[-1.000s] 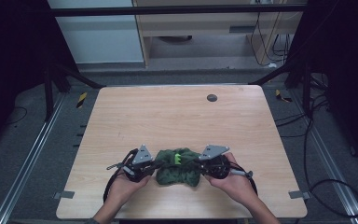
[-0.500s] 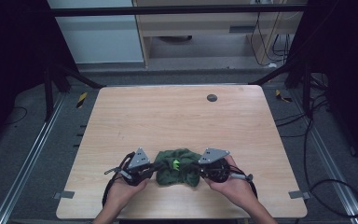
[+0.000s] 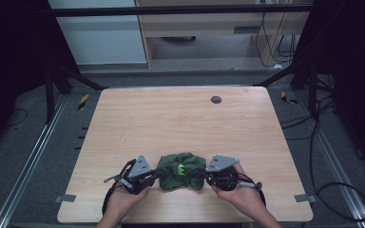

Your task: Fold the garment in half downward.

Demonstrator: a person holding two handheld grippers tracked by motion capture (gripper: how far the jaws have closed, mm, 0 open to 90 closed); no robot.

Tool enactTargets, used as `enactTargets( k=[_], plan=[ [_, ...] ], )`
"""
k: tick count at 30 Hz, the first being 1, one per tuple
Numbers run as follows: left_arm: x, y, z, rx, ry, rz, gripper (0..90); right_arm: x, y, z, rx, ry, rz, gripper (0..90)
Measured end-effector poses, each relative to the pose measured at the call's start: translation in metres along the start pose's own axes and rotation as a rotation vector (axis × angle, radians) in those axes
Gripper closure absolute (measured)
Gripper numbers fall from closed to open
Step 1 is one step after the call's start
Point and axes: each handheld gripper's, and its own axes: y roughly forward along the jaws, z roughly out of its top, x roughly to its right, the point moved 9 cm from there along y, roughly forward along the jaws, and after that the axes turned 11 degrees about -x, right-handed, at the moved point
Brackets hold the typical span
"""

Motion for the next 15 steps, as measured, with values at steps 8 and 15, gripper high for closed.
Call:
enactTargets(
  k=[8, 15],
  plan=[
    [0.006, 0.002, -0.009, -0.026, 0.026, 0.004, 87.0, -0.002, -0.002, -0.01, -0.003, 0.008, 0.003, 86.1],
    [0.003, 0.003, -0.01, -0.02, 0.031, 0.029, 84.5, -0.002, -0.001, -0.015, -0.009, 0.016, 0.007, 85.2]
  ],
)
